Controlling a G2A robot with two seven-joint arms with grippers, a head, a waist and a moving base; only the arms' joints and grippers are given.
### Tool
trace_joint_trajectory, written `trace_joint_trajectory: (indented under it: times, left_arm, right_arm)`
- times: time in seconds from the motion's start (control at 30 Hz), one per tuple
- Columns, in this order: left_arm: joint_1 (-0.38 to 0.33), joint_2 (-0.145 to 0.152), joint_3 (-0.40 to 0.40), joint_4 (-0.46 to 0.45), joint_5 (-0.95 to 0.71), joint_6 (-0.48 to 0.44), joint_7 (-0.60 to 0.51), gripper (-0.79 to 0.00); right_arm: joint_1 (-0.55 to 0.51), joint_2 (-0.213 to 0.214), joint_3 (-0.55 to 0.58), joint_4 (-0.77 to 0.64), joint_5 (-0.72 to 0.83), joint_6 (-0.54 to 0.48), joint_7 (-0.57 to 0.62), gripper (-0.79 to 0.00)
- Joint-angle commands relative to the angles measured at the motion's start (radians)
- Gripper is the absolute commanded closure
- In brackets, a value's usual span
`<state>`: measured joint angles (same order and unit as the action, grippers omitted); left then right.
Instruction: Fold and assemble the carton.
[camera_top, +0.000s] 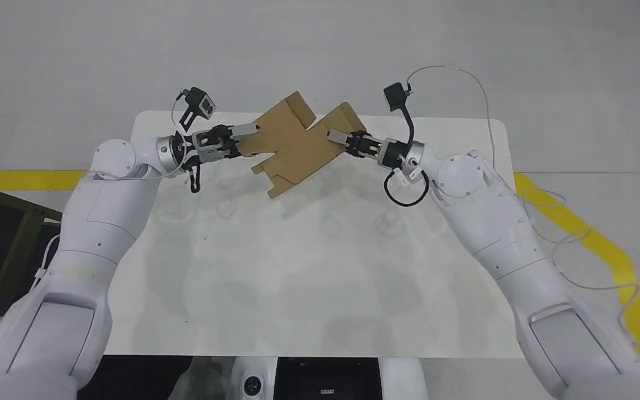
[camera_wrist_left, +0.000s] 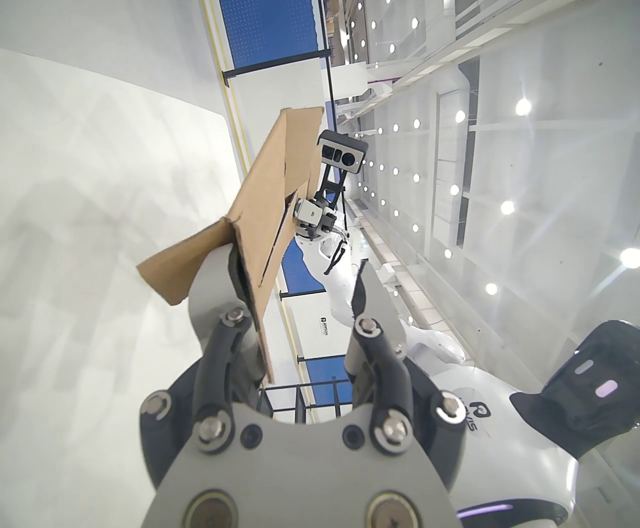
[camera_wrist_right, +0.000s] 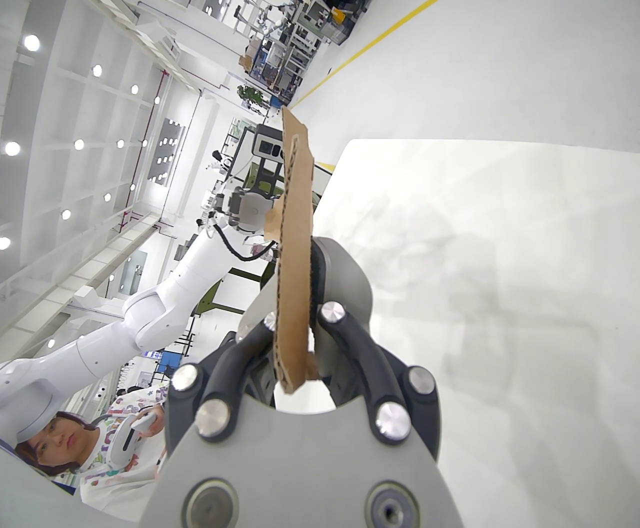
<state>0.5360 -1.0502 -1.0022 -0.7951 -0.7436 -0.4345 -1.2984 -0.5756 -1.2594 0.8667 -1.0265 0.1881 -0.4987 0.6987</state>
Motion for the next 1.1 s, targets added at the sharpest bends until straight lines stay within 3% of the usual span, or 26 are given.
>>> trace_joint_trajectory:
  times: [0.0, 0.3, 0.47, 0.73, 0.87, 0.97, 1.07]
  left_arm:
    - [0.002, 0.000, -0.006, 0.001, 0.000, 0.001, -0.005, -0.336]
    - [0.009, -0.002, -0.015, -0.004, 0.032, 0.006, -0.005, -0.363]
    - [0.013, -0.004, -0.018, -0.009, 0.046, 0.010, -0.009, -0.283]
    - [0.020, -0.008, -0.020, -0.010, 0.072, 0.010, -0.003, -0.237]
    - [0.021, -0.010, -0.023, -0.010, 0.076, 0.012, -0.005, -0.175]
    - [0.021, -0.011, -0.026, -0.010, 0.081, 0.014, -0.006, 0.000]
    - [0.021, -0.012, -0.029, -0.007, 0.084, 0.016, -0.002, 0.000]
  right_arm:
    - [-0.001, -0.001, 0.003, 0.001, -0.003, 0.000, 0.000, 0.000]
    - [-0.005, -0.007, 0.013, 0.000, -0.015, 0.002, 0.004, 0.000]
    - [-0.007, -0.010, 0.019, 0.000, -0.020, 0.003, 0.007, 0.000]
    - [-0.011, -0.015, 0.027, 0.002, -0.029, 0.004, 0.007, 0.000]
    - [-0.013, -0.017, 0.033, 0.001, -0.032, 0.007, 0.008, 0.000]
    - [-0.015, -0.018, 0.037, 0.001, -0.034, 0.008, 0.011, 0.000]
    - [-0.017, -0.020, 0.040, 0.000, -0.036, 0.008, 0.012, 0.000]
